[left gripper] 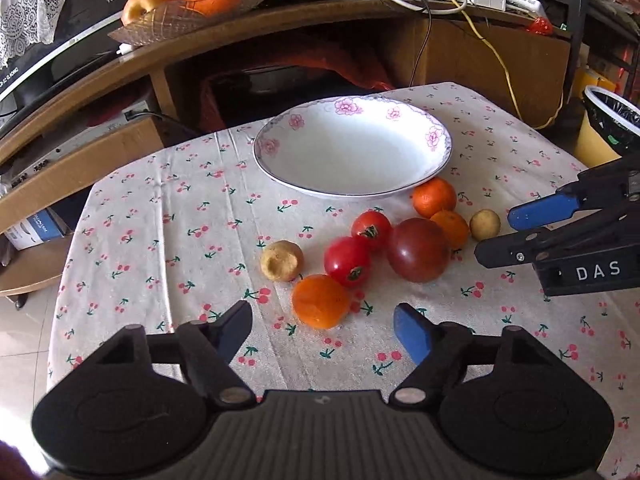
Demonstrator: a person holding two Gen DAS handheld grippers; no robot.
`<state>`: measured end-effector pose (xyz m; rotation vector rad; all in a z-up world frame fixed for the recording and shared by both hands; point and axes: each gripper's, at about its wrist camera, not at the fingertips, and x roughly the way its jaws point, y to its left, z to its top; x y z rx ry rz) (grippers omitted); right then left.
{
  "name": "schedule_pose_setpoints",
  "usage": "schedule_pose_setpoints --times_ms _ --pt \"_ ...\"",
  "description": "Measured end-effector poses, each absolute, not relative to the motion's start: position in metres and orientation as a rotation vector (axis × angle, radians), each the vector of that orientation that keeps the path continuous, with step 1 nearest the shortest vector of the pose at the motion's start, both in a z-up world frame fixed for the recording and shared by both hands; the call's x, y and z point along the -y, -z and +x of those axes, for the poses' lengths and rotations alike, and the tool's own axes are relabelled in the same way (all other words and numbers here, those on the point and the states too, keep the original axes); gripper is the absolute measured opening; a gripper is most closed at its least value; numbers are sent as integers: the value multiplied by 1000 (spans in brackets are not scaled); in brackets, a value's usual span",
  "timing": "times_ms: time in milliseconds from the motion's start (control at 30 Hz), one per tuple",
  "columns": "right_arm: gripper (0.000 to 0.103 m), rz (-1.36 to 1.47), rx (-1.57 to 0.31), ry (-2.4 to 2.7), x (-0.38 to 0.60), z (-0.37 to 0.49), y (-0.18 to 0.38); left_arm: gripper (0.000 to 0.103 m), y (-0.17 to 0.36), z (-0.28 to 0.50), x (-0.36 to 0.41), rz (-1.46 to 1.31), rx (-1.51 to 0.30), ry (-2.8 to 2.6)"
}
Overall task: Organize fruits
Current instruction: 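Close left tool on the tangerine while right tool grasps the small yellow fruit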
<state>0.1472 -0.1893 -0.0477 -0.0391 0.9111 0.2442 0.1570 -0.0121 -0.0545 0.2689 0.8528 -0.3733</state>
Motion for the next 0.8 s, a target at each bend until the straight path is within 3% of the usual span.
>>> schedule_pose_setpoints --times_ms 367,633,800 --pt "33 -1 -882 -267 194 158 51 52 60 165 22 286 -852 390" --pt "27 -5 -905 -202 202 166 57 48 62 168 16 234 -874 389" --pt "23 11 -916 -197 204 166 59 41 60 168 17 243 -878 394"
